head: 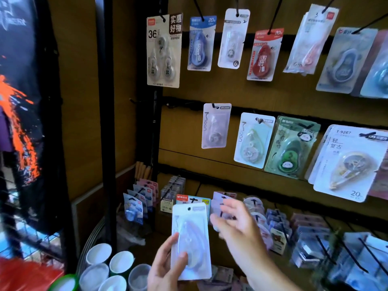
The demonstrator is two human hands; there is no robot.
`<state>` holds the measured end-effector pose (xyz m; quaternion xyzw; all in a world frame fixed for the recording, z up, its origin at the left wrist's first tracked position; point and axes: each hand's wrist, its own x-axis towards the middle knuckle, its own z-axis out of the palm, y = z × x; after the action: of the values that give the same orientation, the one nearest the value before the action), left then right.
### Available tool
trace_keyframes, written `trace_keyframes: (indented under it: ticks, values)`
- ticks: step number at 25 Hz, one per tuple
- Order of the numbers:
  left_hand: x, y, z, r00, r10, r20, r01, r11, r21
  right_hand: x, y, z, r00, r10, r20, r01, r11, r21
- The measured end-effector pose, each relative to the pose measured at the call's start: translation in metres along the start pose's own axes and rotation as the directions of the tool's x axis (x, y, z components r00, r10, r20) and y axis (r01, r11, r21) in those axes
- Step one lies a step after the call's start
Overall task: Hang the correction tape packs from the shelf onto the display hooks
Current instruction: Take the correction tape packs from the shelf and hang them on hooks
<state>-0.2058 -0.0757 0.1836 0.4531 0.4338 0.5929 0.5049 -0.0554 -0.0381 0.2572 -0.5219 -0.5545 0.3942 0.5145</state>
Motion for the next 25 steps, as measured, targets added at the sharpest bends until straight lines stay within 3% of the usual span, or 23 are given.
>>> trace_keyframes:
  ticks: [2, 4, 6, 8, 11, 13, 19, 24, 25]
  values:
    - [0.001, 0.000, 0.022, 0.977, -0.040, -0.208, -0.017, 0.964, -0.267, -0.018, 0.010, 0.002, 0.964, 0.095, 0.247, -0.117, 0.990, 0.075]
    - [0.005, 0.002, 0.033, 0.964, -0.016, -0.265, -0.088, 0.921, -0.379, -0.023, 0.018, 0.004, 0.907, 0.141, 0.396, -0.174, 0.984, 0.047]
    - [0.007, 0.006, 0.040, 0.940, -0.024, -0.340, -0.122, 0.907, -0.403, -0.018, 0.012, 0.002, 0.935, 0.086, 0.344, -0.105, 0.994, 0.036]
    - [0.007, 0.010, 0.042, 0.944, -0.045, -0.327, -0.109, 0.892, -0.439, -0.004, -0.009, -0.001, 0.968, 0.000, 0.250, -0.026, 0.995, 0.101]
    - [0.006, 0.015, 0.039, 0.959, -0.166, -0.228, 0.031, 0.865, -0.501, 0.026, -0.061, -0.005, 0.979, -0.126, 0.159, 0.098, 0.980, 0.176]
    - [0.003, 0.011, 0.042, 0.955, -0.202, -0.215, 0.092, 0.896, -0.435, 0.044, -0.089, -0.004, 0.980, -0.166, 0.111, 0.148, 0.976, 0.160]
    - [0.004, 0.010, 0.043, 0.949, -0.246, -0.195, 0.154, 0.907, -0.392, 0.061, -0.116, 0.009, 0.989, -0.138, 0.048, 0.133, 0.986, 0.106]
    - [-0.004, 0.016, 0.034, 0.955, -0.269, -0.127, 0.229, 0.937, -0.264, 0.064, -0.119, 0.016, 0.997, -0.078, 0.004, 0.076, 0.981, 0.178]
    - [-0.002, 0.021, 0.024, 0.965, -0.257, -0.058, 0.236, 0.941, -0.243, 0.067, -0.118, 0.017, 0.998, -0.067, -0.012, 0.068, 0.983, 0.169]
